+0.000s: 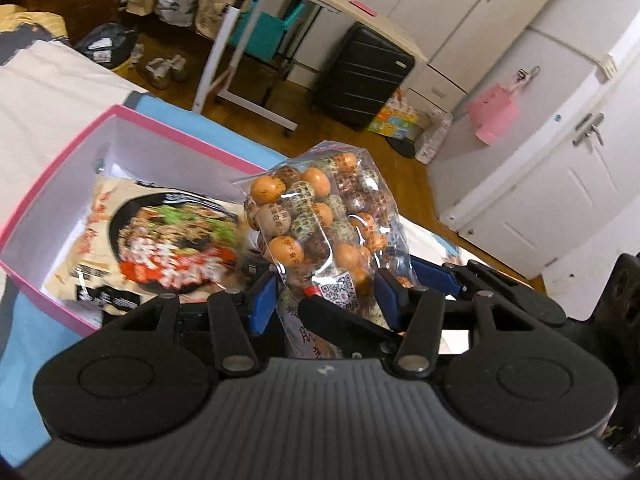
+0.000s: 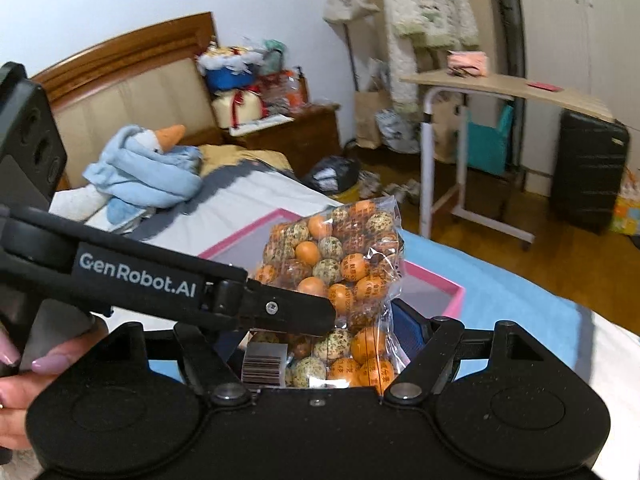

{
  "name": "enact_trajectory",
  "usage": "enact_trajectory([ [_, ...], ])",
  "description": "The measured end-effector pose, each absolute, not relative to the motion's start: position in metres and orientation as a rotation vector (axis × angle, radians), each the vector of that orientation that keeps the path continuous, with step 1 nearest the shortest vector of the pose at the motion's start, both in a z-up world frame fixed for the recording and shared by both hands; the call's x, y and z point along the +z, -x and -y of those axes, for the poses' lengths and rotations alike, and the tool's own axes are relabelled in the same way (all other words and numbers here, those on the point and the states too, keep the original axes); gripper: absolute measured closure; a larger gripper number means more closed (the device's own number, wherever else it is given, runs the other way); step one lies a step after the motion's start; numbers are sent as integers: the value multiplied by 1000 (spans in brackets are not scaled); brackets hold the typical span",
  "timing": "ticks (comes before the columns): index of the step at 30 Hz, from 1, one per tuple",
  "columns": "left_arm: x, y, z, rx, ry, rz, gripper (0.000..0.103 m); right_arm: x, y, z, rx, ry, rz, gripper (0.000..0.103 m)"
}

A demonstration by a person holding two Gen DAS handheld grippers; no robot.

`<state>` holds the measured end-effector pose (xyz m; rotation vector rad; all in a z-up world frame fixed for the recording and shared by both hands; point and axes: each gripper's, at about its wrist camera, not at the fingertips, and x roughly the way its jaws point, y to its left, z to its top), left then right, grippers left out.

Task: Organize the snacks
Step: 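Carry the peanut bag into the pink box and lower it inside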

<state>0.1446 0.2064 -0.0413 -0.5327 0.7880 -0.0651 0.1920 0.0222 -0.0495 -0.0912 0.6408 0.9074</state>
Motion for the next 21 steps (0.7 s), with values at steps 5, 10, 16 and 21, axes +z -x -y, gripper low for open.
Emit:
enact_trajectory([
  [5, -63, -154, -221, -39, 499, -818, 52, -78, -192, -35, 927, 116, -601, 24],
  [10, -76, -168, -211, -11, 426, -835, 52, -97, -195, -36, 882, 184, -534, 18],
  [16, -85, -178, -169, 64, 205, -866, 52, -109, -192, -34, 826, 216, -510, 18],
  [21, -85, -178, -169, 77, 217, -863, 53, -107, -187, -39, 828, 260, -499, 24],
])
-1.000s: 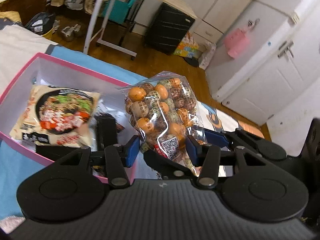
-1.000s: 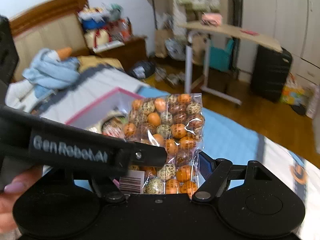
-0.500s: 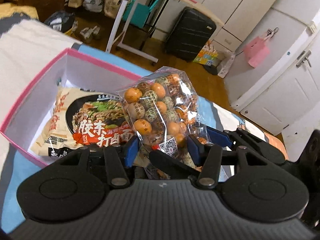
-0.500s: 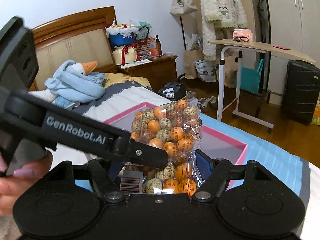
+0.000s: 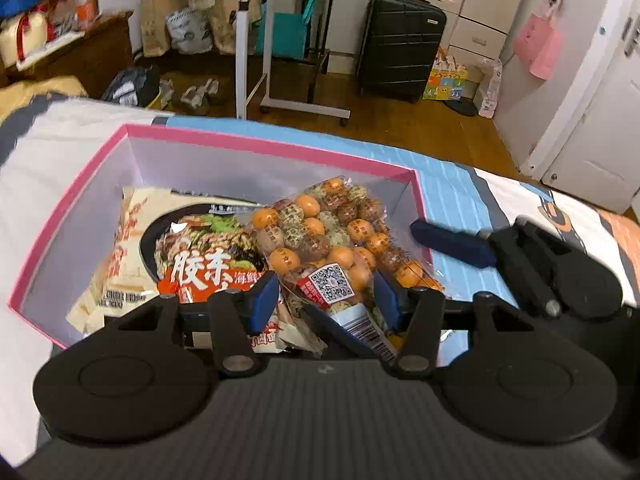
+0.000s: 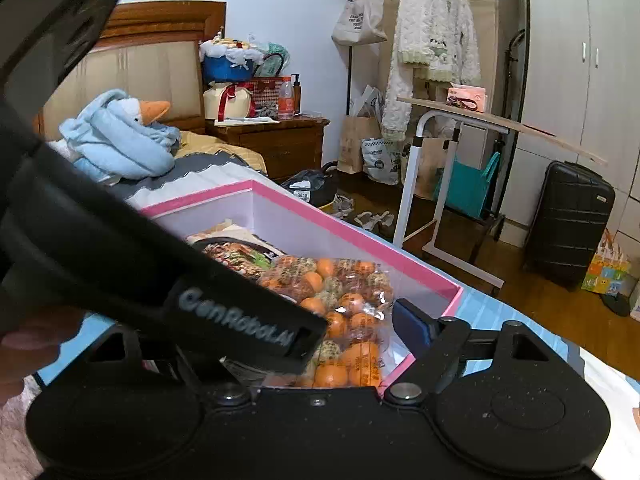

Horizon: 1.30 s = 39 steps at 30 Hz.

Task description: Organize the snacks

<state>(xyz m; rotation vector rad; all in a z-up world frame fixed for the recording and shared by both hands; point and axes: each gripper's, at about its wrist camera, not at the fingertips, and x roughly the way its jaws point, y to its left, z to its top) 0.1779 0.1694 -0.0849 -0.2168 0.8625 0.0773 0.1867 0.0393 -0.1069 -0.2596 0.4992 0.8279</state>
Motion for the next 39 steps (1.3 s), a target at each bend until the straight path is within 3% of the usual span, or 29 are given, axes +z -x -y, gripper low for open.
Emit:
enact_trajectory([
  [5, -83, -175, -181, 100, 278, -866, 54, -98, -179, -33, 816, 245, -522, 26],
  [19, -9, -105, -159, 16, 301, -711, 54, -26, -120, 48, 594, 262, -536, 20],
  [26, 15, -61, -137, -49, 241, -674, 48, 1, -98, 112, 447, 44, -601, 19],
  [39, 21, -4, -88, -58, 93, -636, 32, 0, -37, 148, 261, 14, -616, 19],
])
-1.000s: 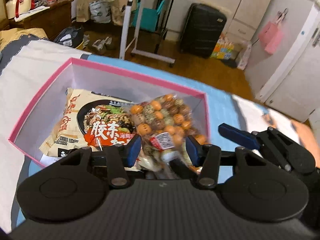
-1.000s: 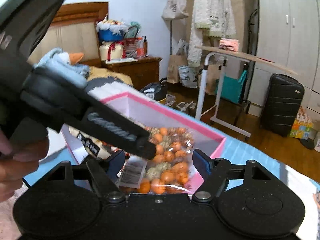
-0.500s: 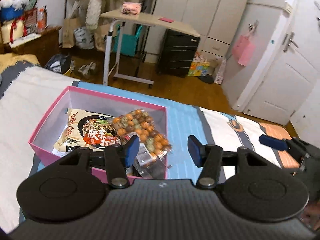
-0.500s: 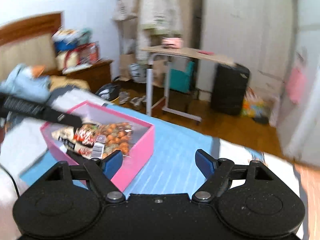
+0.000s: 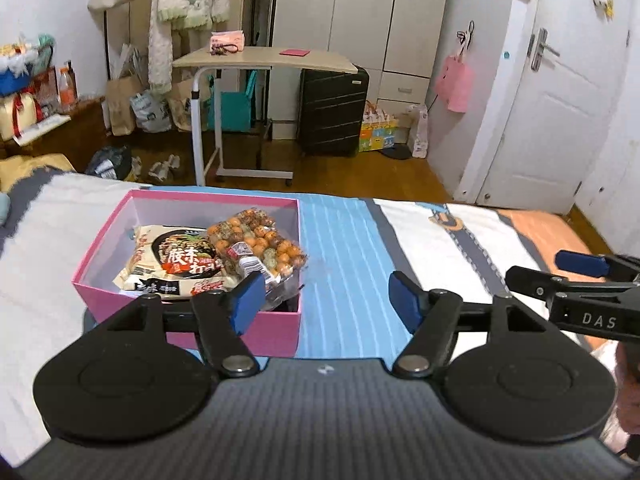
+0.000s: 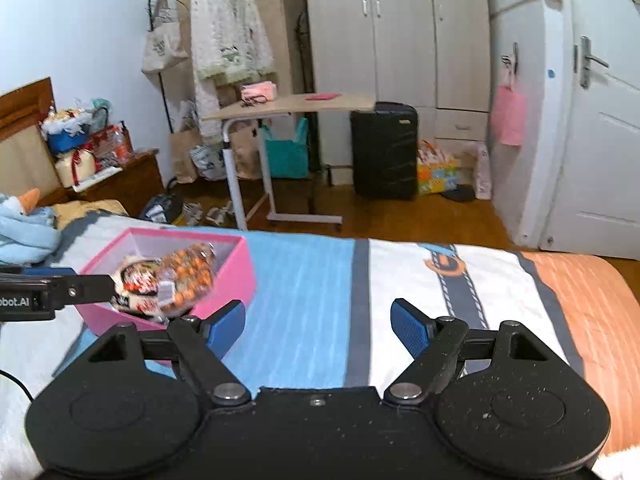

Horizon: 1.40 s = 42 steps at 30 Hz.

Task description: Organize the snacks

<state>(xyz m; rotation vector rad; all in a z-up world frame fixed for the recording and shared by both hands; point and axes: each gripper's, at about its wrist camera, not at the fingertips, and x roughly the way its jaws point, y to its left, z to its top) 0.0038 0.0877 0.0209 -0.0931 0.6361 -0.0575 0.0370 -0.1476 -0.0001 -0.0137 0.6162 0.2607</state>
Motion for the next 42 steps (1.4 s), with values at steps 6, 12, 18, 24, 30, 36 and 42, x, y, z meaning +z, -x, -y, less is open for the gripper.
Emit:
enact_trajectory([
  [6, 21, 14, -73, -70, 63, -613, 25, -4, -19, 150, 197, 60, -622, 17],
  [12, 19, 26, -69, -74, 57, -615, 21, -5, -4, 157, 181, 44, -637, 17],
  [18, 17, 32, -67, -67, 60, -605, 18, -6, 8, 151, 173, 72, -640, 10],
  [24, 13, 39, -73, -60, 73, -609, 16, -5, 17, 149, 181, 66, -635, 10],
  [30, 9, 40, -79, -41, 103, -611, 9, -5, 21, 145, 174, 65, -629, 8],
  [36, 2, 39, -80, -17, 100, -608, 5, -6, 23, 144, 174, 58, -626, 8],
  [42, -3, 41, -79, 25, 99, -593, 3, -9, 25, 144, 169, 48, -627, 8],
])
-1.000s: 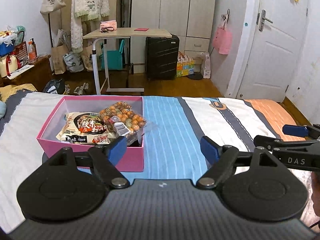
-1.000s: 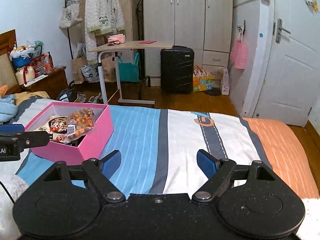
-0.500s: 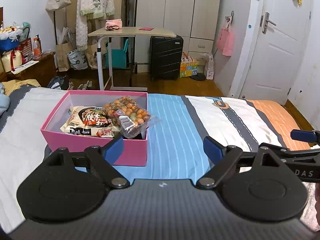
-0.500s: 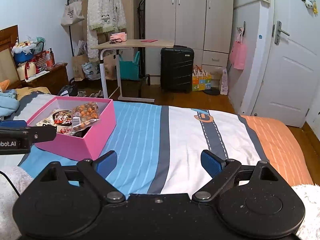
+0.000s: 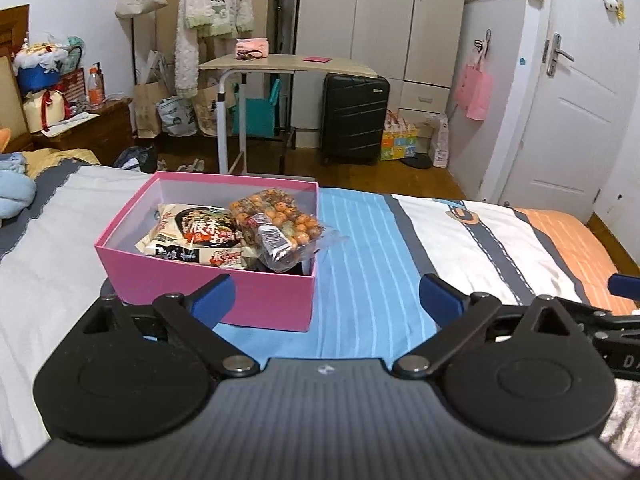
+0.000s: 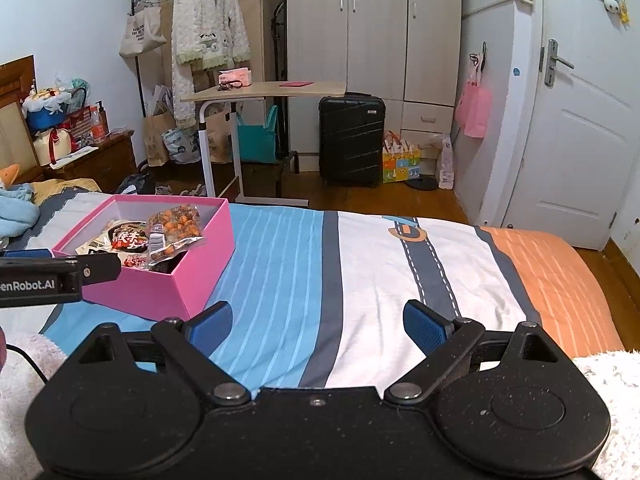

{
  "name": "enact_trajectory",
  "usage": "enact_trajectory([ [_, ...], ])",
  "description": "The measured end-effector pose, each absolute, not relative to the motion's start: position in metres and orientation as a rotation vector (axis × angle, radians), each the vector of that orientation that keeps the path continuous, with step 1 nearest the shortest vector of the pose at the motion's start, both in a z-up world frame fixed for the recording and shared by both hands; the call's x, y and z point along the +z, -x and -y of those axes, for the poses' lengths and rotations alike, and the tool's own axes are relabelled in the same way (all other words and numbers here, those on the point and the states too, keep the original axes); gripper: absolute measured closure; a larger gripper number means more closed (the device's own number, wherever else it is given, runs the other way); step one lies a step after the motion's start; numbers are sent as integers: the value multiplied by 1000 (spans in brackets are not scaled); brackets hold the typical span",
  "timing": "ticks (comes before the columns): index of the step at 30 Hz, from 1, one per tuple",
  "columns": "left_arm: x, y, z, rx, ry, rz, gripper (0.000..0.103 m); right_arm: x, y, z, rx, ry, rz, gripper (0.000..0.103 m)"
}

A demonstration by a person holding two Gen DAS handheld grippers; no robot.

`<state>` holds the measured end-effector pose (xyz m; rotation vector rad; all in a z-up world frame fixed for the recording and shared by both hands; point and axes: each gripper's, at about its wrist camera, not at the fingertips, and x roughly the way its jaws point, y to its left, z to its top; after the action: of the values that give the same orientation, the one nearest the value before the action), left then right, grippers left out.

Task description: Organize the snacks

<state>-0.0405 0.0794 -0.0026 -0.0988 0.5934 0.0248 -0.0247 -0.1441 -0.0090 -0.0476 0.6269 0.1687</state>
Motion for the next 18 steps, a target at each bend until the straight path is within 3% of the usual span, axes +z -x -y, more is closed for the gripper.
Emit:
enact_trajectory([
  [18, -11, 39, -64, 49, 32, -634, 2, -16, 19, 145, 146, 41, -648, 8],
])
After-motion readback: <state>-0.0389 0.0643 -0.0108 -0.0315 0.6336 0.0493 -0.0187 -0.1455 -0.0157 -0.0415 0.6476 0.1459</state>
